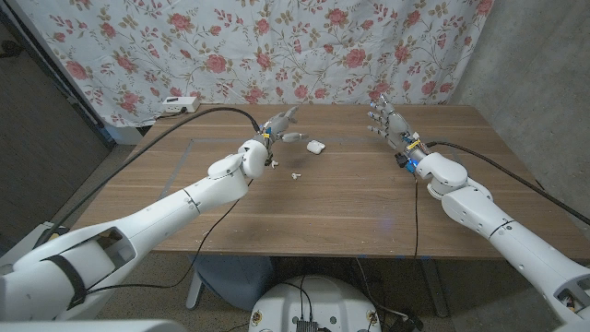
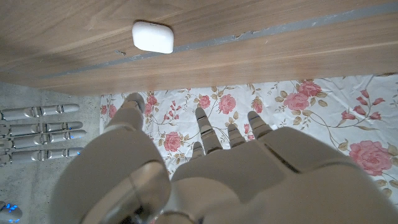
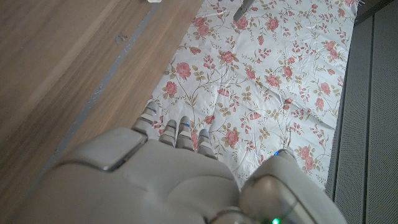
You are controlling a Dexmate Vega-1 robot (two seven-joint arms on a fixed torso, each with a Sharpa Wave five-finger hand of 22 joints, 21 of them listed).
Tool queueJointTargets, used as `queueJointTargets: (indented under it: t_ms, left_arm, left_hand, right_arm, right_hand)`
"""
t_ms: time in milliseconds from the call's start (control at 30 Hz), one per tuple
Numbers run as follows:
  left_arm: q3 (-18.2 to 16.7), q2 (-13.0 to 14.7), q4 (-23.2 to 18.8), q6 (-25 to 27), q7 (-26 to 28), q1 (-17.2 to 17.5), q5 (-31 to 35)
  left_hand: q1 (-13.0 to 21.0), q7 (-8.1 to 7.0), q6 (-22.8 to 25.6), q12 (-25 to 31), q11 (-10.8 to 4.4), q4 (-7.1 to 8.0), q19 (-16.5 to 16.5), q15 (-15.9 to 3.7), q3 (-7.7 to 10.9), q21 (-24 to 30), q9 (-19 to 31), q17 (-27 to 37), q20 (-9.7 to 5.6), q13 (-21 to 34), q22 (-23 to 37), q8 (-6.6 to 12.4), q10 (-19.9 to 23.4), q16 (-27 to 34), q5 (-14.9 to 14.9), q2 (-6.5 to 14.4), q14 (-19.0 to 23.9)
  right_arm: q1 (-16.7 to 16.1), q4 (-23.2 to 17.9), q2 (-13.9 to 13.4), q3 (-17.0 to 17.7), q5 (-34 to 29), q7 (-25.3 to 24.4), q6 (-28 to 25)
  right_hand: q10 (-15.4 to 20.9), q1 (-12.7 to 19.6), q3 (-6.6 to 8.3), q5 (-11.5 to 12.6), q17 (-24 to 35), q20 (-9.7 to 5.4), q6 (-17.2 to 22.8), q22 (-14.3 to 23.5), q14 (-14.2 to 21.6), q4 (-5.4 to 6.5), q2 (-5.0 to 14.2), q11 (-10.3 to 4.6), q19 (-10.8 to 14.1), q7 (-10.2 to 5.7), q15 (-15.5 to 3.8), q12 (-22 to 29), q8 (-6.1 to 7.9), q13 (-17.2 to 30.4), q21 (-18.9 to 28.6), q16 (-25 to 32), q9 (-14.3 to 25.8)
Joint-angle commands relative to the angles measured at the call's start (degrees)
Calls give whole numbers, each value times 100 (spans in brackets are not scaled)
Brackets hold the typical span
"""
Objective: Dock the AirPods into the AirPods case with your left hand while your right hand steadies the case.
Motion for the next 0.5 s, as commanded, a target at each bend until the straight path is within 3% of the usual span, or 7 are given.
queueJointTargets:
  t_ms: [33,167,333,400,500]
  left_arm:
    - [95,125,88,-324,-825,-273,466]
    - [103,155,199,-678,-1110,-403,482]
    - [75,59,281,-671,-1082,-404,664]
    - [99,68,319,-759,-1280,-486,677]
    - [120,34,360,-771,-1415,-537,752]
  left_hand:
    - [314,-13,-782,-21,-36,-13,-53,-1,178,-4,29,17,-11,22,11,15,-63,-1,62,113,-102]
    - [469,1,-875,-22,-43,-25,-109,-4,249,-18,30,16,-25,33,9,2,-103,-13,90,139,-176]
    - [785,29,-994,7,-57,-33,-143,18,424,-12,32,15,-3,53,6,6,-99,11,183,260,-208]
    - [1108,-35,-929,113,-178,-55,-45,-75,585,34,29,6,-52,54,0,63,178,66,284,300,-80]
    - [1317,-114,-895,143,-308,-63,-8,-114,677,44,26,0,-78,29,-5,80,322,79,339,280,-19]
  right_arm:
    - [38,14,3,-29,8,37,-40]
    - [20,-2,-8,-16,12,23,-40]
    - [12,-8,-13,-9,27,25,-48]
    - [8,-1,-7,-10,30,19,-49]
    - [10,11,-2,-12,41,28,-51]
  right_hand:
    - [-15,40,15,-4,14,15,-21,20,-58,-47,3,-7,-20,-5,5,10,24,6,16,15,21]
    - [-20,41,15,-4,15,16,-15,20,-58,-49,7,-9,-24,-9,1,9,27,6,16,17,21]
    - [-16,42,15,-5,15,16,-15,20,-60,-51,11,-6,-26,-7,3,11,27,6,17,17,21]
    - [-19,43,15,-5,15,16,-14,20,-60,-52,13,-8,-28,-7,6,11,28,7,16,18,21]
    - [-20,44,15,-5,15,16,-9,20,-57,-53,16,-8,-30,-9,1,11,30,7,17,20,21]
